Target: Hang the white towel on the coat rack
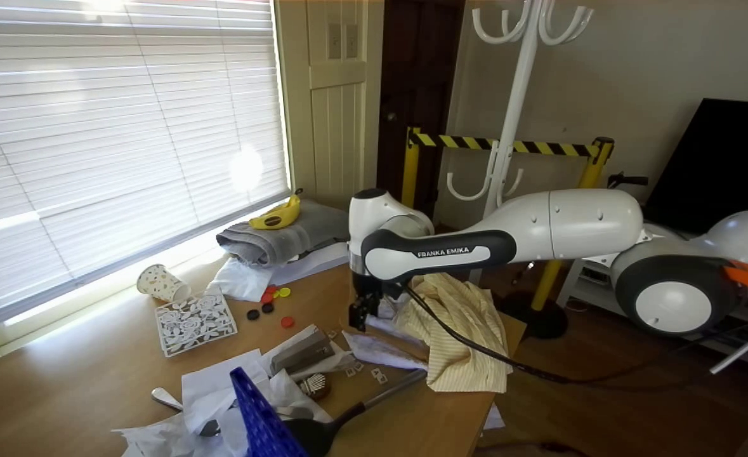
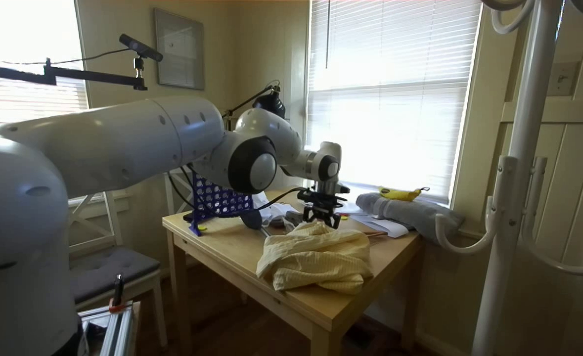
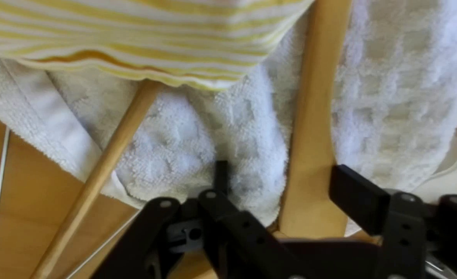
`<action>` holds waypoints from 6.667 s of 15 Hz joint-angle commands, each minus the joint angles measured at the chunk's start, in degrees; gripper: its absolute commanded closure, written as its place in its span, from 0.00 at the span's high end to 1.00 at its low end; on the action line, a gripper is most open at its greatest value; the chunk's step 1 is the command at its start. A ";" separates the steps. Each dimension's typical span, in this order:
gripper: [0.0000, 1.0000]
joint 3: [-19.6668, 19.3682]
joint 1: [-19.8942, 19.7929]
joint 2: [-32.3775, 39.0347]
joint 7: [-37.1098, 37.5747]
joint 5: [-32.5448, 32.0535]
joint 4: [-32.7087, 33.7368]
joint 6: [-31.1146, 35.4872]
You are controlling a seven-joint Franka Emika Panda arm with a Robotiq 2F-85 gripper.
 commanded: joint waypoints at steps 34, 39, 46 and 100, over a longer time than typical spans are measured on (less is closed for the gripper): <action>0.02 -10.02 6.23 -33.04 20.11 -5.09 -51.36 36.51; 0.02 -23.53 17.69 -42.92 39.66 -12.21 -63.61 46.43; 0.02 -55.33 44.83 -51.85 67.80 -29.77 -75.01 47.61; 0.02 -130.87 80.80 -65.42 86.50 -66.51 -100.26 91.69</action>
